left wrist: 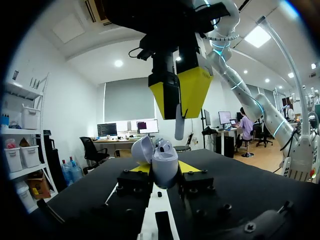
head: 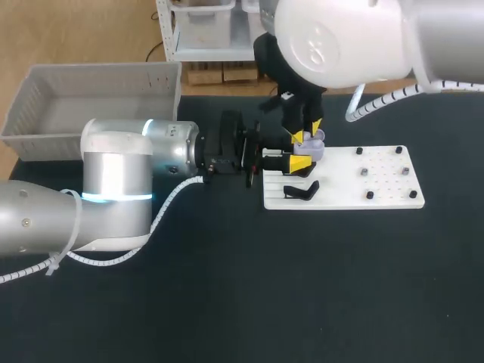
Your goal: Pick up each earbud case from the left stands, insert the matching earbuds, close the lid, and place the case in the box.
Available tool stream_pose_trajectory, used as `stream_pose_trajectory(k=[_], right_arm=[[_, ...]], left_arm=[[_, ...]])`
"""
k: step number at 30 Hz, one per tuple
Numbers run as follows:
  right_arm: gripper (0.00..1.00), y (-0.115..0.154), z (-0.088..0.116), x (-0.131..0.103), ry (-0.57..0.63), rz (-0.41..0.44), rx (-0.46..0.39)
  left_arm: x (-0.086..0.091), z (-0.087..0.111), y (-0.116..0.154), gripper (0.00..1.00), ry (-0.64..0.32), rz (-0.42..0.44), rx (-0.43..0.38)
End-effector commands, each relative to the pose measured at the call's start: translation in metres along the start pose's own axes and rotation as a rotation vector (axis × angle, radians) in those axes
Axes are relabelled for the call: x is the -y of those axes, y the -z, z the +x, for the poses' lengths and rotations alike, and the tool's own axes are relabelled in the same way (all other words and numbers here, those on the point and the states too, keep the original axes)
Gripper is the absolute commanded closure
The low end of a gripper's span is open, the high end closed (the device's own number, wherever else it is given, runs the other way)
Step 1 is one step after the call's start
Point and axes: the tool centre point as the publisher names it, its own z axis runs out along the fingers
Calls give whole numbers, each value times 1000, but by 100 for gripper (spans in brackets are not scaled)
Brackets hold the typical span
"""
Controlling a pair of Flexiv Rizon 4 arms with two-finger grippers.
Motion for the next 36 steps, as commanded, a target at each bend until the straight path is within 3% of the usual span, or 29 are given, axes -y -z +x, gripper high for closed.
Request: stream_pose_trajectory(k=[1,36], right_arm=[[100,-1,-1,1,-2,-2,-2],[100,-14,-10,9,-29,-11,-21]], left_arm=[[2,1,-1,100,-7,-4,-17],[3,3,0,100,-7,-11,-40]])
